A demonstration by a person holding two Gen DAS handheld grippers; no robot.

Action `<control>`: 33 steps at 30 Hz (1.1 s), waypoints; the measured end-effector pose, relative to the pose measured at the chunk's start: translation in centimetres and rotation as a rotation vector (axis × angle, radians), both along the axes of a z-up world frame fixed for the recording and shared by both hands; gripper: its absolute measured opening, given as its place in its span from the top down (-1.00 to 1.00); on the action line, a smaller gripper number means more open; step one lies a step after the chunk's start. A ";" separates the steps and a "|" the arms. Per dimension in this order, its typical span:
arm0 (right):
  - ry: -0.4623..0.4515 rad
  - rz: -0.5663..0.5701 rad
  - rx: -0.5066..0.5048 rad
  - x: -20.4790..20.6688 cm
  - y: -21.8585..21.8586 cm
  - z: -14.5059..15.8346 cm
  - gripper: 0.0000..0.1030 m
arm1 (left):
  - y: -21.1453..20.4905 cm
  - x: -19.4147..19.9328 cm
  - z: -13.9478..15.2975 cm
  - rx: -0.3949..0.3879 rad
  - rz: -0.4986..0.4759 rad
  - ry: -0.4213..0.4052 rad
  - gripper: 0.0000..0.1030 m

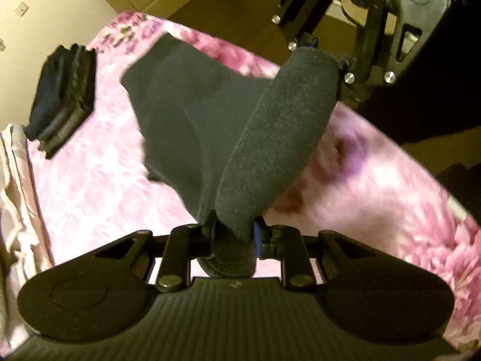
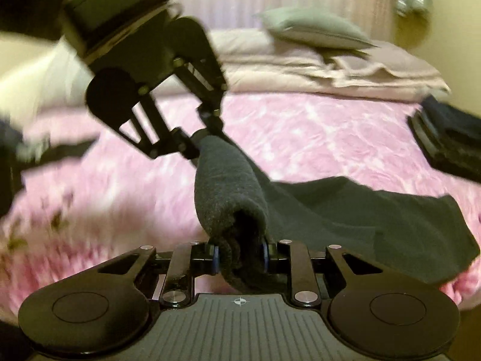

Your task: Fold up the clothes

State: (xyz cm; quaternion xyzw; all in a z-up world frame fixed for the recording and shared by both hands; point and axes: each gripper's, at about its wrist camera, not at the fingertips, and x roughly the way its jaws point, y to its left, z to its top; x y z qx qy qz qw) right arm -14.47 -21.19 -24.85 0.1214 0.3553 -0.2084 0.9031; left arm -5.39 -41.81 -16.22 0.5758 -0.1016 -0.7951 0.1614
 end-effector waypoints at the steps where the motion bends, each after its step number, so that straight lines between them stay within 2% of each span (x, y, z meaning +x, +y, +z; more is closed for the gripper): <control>1: -0.030 -0.023 0.030 -0.6 -1.2 1.1 0.54 | -0.9 -0.8 1.0 -0.001 -0.002 0.000 0.63; 8: -0.184 -0.179 0.167 -6.5 -12.3 4.8 0.54 | -8.5 -7.3 5.5 0.008 -0.043 -0.011 0.62; 11: -0.226 -0.231 0.197 -9.3 -16.2 5.9 0.54 | -12.1 -10.5 6.3 0.020 -0.074 -0.005 0.62; 14: -0.262 -0.308 0.241 -12.2 -20.0 5.9 0.55 | -15.4 -13.5 5.8 0.036 -0.088 -0.001 0.61; 20: -0.285 -0.450 0.371 -17.2 -26.9 2.4 0.56 | -21.5 -19.4 0.9 0.093 -0.092 -0.027 0.55; 26: -0.304 -0.584 0.550 -21.3 -31.8 -3.5 0.56 | -26.5 -23.2 -5.6 0.184 -0.077 -0.065 0.52; 30: -0.316 -0.654 0.622 -22.9 -33.9 -6.7 0.56 | -29.2 -24.8 -8.6 0.200 -0.034 -0.070 0.58; 33: -0.331 -0.699 0.666 -23.8 -35.0 -8.4 0.56 | -31.1 -25.2 -9.5 0.201 0.033 -0.054 0.62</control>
